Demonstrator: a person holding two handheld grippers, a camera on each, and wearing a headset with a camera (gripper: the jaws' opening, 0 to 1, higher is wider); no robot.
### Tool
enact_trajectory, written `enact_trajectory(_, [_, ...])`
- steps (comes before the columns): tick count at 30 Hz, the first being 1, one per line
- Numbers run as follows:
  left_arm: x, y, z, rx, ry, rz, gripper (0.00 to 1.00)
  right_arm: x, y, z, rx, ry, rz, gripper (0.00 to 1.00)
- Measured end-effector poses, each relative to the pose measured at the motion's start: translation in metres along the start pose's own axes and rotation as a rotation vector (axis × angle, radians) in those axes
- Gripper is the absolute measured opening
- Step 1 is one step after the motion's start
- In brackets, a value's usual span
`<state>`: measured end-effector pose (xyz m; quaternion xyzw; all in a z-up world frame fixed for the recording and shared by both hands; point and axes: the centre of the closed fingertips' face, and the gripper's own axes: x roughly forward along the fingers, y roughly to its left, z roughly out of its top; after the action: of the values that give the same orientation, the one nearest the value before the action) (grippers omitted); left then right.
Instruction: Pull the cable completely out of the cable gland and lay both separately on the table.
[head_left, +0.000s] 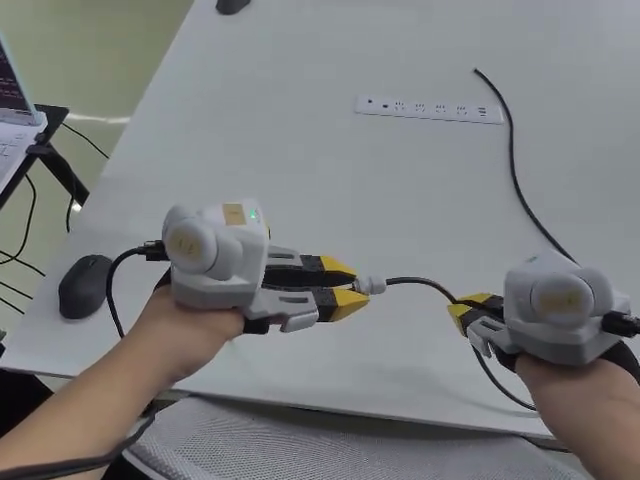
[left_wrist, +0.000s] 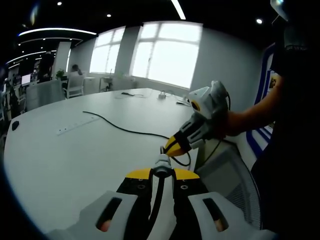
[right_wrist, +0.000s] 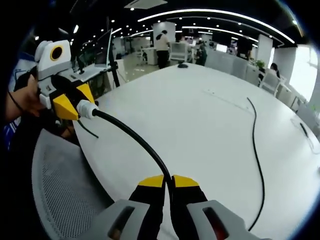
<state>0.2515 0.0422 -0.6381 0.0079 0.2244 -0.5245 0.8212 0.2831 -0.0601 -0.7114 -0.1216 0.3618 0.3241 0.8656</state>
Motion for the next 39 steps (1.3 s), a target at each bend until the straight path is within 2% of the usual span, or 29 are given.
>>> enact_trajectory(8, [0.0, 0.005, 0.002, 0.005, 0.001, 0.013, 0.15, -0.002, 0.0, 0.003, -0.053, -0.005, -0.003, 0.0])
enact_trajectory(17, [-0.001, 0.01, 0.003, 0.01, 0.007, 0.024, 0.15, -0.003, 0.006, 0.001, -0.251, 0.006, 0.005, 0.0])
enact_trajectory(22, [-0.001, 0.012, 0.005, 0.004, 0.008, 0.021, 0.15, -0.003, 0.008, 0.002, -0.267, 0.007, 0.015, 0.02])
enact_trajectory(26, [-0.001, 0.013, 0.004, 0.003, 0.013, 0.017, 0.15, -0.005, 0.009, 0.007, -0.263, -0.003, 0.013, 0.11])
enact_trajectory(28, [-0.001, 0.014, 0.003, 0.003, 0.016, 0.018, 0.15, -0.007, 0.017, 0.017, -0.304, -0.035, 0.042, 0.15])
enact_trajectory(34, [0.0, 0.013, 0.002, 0.002, 0.019, 0.015, 0.15, -0.01, 0.043, 0.047, -0.402, -0.096, 0.106, 0.14])
enact_trajectory(39, [-0.001, 0.013, 0.002, 0.003, 0.025, 0.005, 0.15, -0.006, 0.059, 0.064, -0.48, -0.113, 0.13, 0.16])
